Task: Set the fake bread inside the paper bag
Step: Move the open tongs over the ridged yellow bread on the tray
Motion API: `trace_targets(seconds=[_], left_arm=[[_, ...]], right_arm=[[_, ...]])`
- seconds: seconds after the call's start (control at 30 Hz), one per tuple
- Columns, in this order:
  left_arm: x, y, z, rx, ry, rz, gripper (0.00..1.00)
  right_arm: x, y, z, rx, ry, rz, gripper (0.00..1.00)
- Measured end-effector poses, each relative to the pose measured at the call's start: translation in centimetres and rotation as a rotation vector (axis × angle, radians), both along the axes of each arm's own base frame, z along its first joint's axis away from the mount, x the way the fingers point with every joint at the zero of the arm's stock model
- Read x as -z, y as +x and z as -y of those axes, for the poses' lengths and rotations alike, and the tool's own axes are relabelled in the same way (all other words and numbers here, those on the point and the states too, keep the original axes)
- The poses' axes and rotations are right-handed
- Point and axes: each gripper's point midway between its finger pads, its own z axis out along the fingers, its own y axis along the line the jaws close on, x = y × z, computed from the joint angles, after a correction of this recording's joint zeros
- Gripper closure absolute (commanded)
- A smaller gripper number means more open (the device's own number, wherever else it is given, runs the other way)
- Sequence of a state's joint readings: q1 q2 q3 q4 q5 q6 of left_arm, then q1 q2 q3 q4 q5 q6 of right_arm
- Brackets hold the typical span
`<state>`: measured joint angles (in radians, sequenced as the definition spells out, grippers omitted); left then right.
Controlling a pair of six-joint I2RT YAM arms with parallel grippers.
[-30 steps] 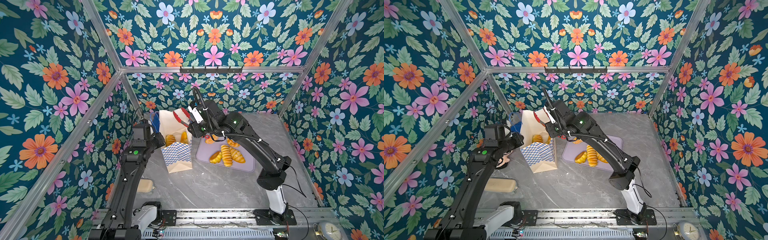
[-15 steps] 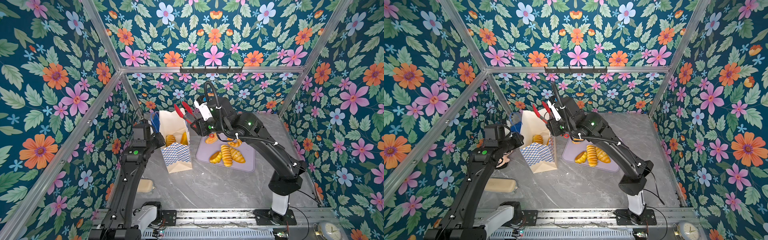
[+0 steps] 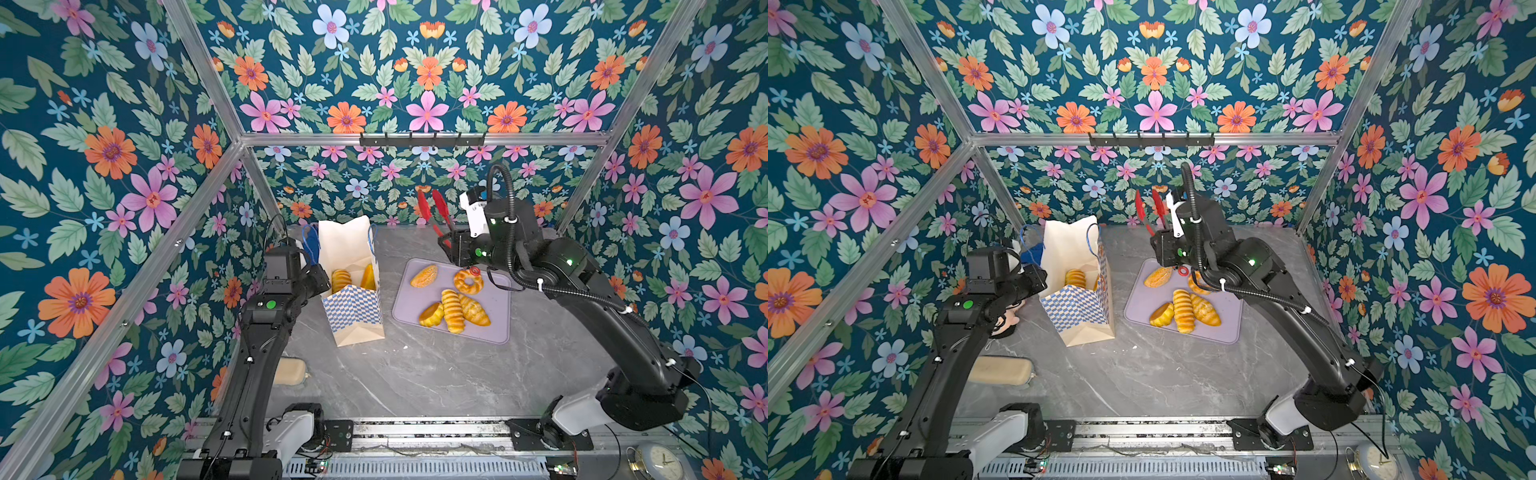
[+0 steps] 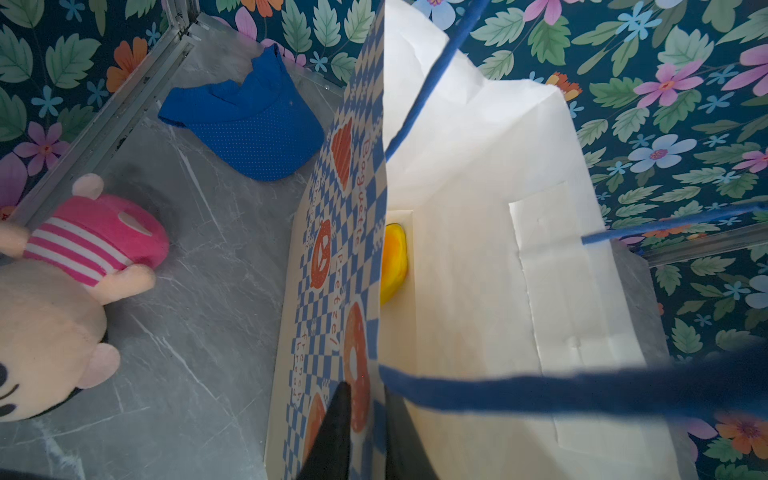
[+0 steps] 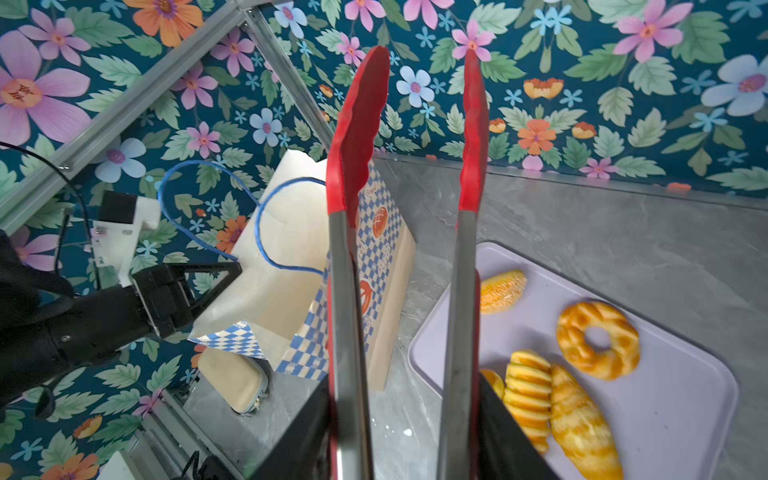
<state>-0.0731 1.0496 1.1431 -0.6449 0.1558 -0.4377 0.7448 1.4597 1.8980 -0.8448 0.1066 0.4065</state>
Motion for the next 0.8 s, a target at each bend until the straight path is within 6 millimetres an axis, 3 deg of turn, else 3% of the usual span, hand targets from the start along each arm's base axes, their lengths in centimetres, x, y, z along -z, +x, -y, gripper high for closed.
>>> trace_targets(seconds=[0.2, 0.43, 0.8], left_arm=[[0.2, 0.1, 0.0, 0.0, 0.0, -0.006, 0.83], [0.2, 0.1, 0.0, 0.0, 0.0, -0.006, 0.83], [0.4, 0.2, 0.0, 0.0, 0.001, -0.011, 0.83]], right_arm=[[2.7, 0.3, 3.9, 0.112, 0.017, -0.068, 0.51], [7.0, -0.1, 6.1, 0.163, 0.001, -0.182, 0.51], [13.9, -0.5, 6.5, 0.177, -0.132, -0.366, 0.51]])
